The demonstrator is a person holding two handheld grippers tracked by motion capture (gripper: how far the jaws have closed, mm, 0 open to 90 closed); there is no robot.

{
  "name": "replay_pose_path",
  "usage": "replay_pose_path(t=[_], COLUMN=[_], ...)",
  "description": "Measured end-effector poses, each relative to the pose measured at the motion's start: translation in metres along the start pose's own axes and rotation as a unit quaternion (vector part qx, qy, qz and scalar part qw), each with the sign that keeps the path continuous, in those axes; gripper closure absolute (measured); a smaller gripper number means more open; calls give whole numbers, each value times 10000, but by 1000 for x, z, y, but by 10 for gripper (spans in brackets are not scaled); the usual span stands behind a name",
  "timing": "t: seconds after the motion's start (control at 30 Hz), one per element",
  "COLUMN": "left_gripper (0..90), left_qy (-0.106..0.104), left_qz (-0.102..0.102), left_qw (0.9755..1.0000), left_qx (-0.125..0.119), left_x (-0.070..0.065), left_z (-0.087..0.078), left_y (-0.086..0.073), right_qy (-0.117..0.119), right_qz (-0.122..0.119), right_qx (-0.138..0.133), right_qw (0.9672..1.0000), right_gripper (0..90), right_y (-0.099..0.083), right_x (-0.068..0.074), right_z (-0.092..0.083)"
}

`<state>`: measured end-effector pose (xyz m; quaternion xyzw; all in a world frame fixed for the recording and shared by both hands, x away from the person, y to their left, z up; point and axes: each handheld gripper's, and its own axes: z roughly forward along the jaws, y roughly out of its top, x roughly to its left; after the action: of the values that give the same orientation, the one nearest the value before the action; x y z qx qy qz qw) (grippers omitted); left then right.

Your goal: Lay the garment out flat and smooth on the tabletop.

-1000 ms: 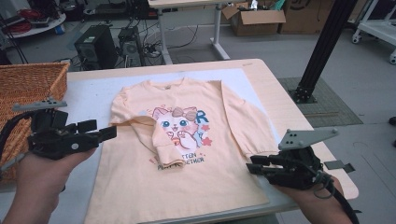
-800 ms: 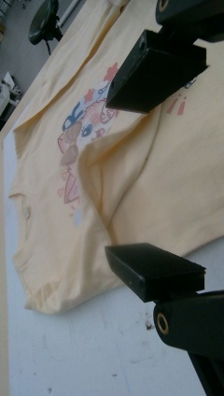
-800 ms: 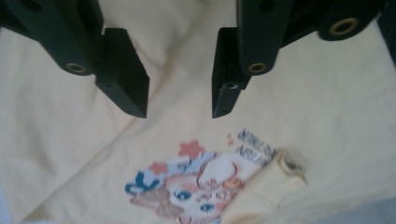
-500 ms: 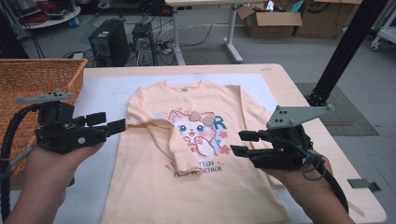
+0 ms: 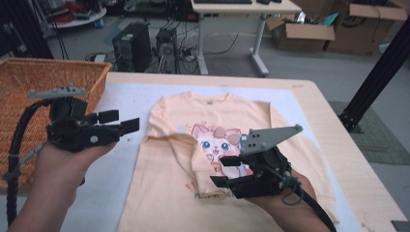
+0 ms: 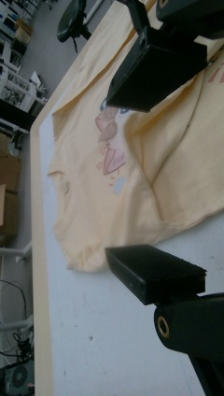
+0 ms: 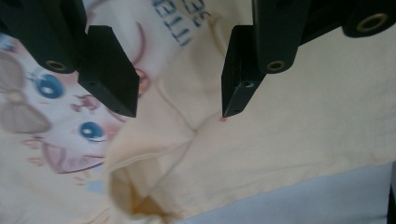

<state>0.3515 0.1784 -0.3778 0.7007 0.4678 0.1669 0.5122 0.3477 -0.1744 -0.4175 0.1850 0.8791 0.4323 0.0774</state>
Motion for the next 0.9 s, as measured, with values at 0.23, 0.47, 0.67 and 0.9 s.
replay_pose_path(t=[0.23, 0.47, 0.67, 0.9], left_gripper=[240, 240, 240, 240], left_qy=[5, 28, 48, 42], left_qz=[-40, -113, -43, -40], left_qw=[9999, 9999, 10000, 9999], left_qx=[164, 73, 61, 120], left_x=[0, 4, 3, 1], left_z=[4, 4, 1, 1], left_y=[-12, -8, -5, -11], right_qy=[-41, -414, -926, -365], right_qz=[-321, -80, -326, -733], right_qx=[420, 123, -102, 172], right_qw=[9986, 9990, 9951, 9965], right_gripper=[708, 878, 876, 871], right_y=[-10, -4, 12, -5], right_x=[8, -17, -32, -7], right_z=[24, -3, -33, -15])
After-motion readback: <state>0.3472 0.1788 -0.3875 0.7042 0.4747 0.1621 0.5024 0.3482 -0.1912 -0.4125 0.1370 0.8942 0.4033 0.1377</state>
